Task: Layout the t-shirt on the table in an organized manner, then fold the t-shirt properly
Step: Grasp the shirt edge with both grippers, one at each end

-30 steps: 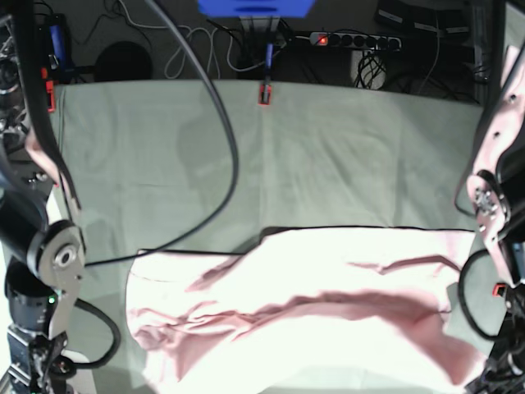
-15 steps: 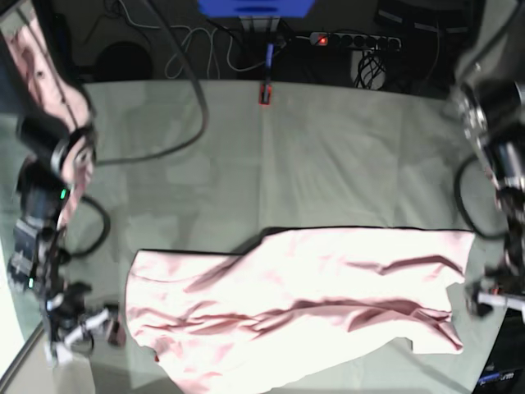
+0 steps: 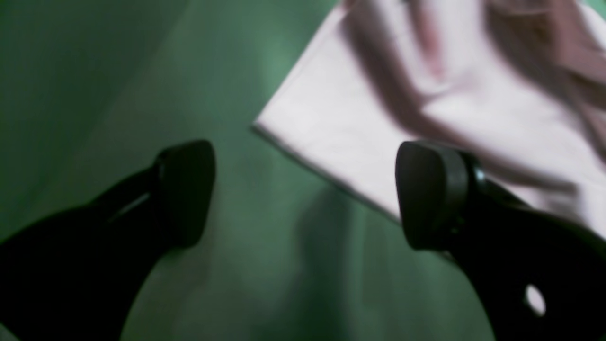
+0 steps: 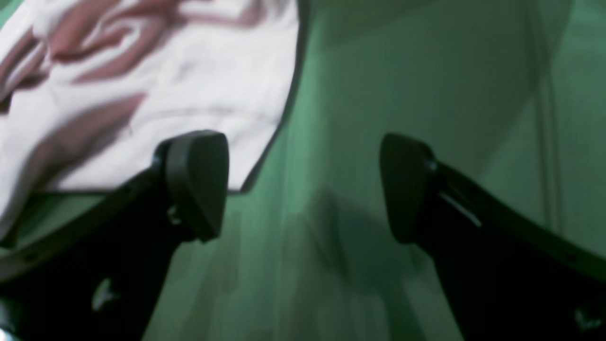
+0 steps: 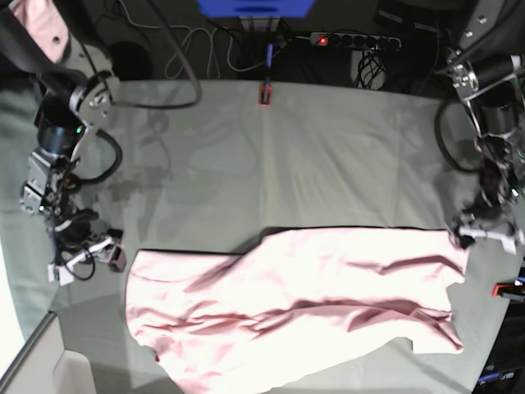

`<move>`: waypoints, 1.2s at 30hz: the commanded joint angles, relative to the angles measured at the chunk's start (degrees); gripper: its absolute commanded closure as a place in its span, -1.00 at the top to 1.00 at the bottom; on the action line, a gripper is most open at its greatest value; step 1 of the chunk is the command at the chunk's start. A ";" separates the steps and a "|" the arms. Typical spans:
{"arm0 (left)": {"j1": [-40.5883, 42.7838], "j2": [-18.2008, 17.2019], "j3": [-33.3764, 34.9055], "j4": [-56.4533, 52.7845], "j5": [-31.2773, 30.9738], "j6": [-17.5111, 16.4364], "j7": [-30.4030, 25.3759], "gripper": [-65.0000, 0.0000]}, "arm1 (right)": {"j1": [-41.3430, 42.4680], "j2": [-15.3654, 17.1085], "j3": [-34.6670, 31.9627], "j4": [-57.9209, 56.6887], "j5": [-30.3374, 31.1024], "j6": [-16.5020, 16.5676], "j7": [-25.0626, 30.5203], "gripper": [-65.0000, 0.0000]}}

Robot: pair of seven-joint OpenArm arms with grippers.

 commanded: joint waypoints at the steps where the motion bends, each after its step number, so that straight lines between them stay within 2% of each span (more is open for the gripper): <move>1: -2.36 -1.13 1.94 -1.07 -0.39 -0.22 -2.19 0.77 | 0.57 0.74 -0.08 0.96 0.80 0.41 1.28 0.54; 6: -6.41 -1.31 12.40 -10.13 -0.47 -0.22 -11.43 0.77 | -1.37 -0.23 -0.08 1.05 0.80 0.41 1.28 0.54; 11: -10.10 -0.87 16.36 -17.42 -0.47 0.14 -15.21 0.77 | -4.09 -0.31 -0.26 1.05 0.80 0.41 1.28 0.54; 13: -10.54 -0.78 17.06 -17.60 -0.83 -0.13 -15.29 0.69 | -4.71 -0.31 -0.44 1.05 0.80 0.41 1.28 0.54; 14: -10.54 -0.78 17.06 -17.25 -0.91 -0.13 -15.21 0.59 | -4.79 -0.31 -0.44 1.05 0.80 0.41 1.28 0.54; 16: -10.54 -0.78 17.15 -16.10 -0.91 -0.22 -15.21 0.25 | -4.79 -0.31 -0.52 1.05 0.80 0.41 1.28 0.54; 21: -10.54 -1.04 16.53 -15.84 -0.91 0.31 -15.12 -1.00 | -3.48 -0.31 -0.61 0.70 0.80 0.41 1.37 0.54; 24: -10.54 -1.22 14.95 -15.84 -1.00 0.31 -15.12 -0.94 | -1.54 -0.93 -1.14 -1.68 0.80 0.41 1.63 0.54; 27: -10.45 -1.48 10.64 -15.84 -1.00 0.31 -14.15 -1.00 | 1.27 -0.93 -3.51 -5.98 0.71 0.41 3.66 0.54; 30: -10.45 -4.39 5.63 -15.84 -1.00 -0.13 -10.37 -1.00 | 2.50 -0.93 -6.24 -9.50 0.71 0.41 6.73 0.54; 36: -9.40 -7.29 -1.05 -11.62 -1.00 -0.22 -2.28 -1.00 | 5.05 -1.11 -8.96 -15.83 0.71 0.41 12.18 0.55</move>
